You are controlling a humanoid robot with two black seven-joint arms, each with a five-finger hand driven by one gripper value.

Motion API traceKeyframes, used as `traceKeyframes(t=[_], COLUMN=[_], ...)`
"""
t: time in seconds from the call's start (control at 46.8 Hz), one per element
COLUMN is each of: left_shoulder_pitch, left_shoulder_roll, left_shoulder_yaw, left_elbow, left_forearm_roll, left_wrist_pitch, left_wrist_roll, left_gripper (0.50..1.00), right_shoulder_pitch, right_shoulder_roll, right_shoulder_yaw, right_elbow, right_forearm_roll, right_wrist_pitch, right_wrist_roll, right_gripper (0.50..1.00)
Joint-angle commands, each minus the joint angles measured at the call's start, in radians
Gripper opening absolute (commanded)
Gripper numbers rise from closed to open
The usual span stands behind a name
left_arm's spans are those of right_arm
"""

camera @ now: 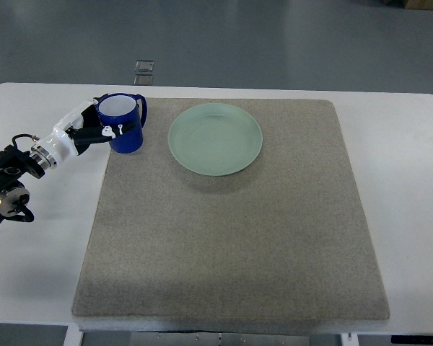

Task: Place cup left of plate with left hand
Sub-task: 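Lower the mug onto the mat beside the plate with the left hand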

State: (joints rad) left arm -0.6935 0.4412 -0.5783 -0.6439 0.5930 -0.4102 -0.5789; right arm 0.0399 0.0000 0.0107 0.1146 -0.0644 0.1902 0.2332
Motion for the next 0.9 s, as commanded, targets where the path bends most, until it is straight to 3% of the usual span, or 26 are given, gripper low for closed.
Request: traceKeyframes(t=[0.0,0.214,0.47,0.641,0.876], left_shoulder_pitch=[0.002,0.002,0.003,0.006,0.014], left_shoulder_roll=[-0.012,-0.019,-0.026,-0.044,-0.045], left_shoulder_yaw=[0.002,0.006,0.011,0.012,0.014], left_elbow=[0.009,0.015,0.015,0.013,0.012], left_forearm_roll=[0.002,0.005,-0.002,-0.002,-0.002], left_wrist_pitch=[0.013,0.045,0.048,0.048,0.048], left_wrist_roll=[-0.001,0.001,0.001,0.001,0.001], left_gripper=[0.660,0.735,0.776,0.851,0.887], right_shoulder_pitch=[0.000,0.000,0.000,0.000,0.000], right_shoulder_roll=[0.000,0.000,0.000,0.000,0.000], right_shoulder_yaw=[0.000,0.000,0.000,0.000,0.000], right_elbow=[0.000,0.000,0.000,-0.001,-0.001], right_forearm_roll=[0.000,0.000,0.000,0.000,0.000], right_wrist_pitch=[0.000,0.000,0.000,0.000,0.000], right_wrist_roll=[0.000,0.000,0.000,0.000,0.000], right_gripper=[0.932,0.932,0.932,0.932,0.932])
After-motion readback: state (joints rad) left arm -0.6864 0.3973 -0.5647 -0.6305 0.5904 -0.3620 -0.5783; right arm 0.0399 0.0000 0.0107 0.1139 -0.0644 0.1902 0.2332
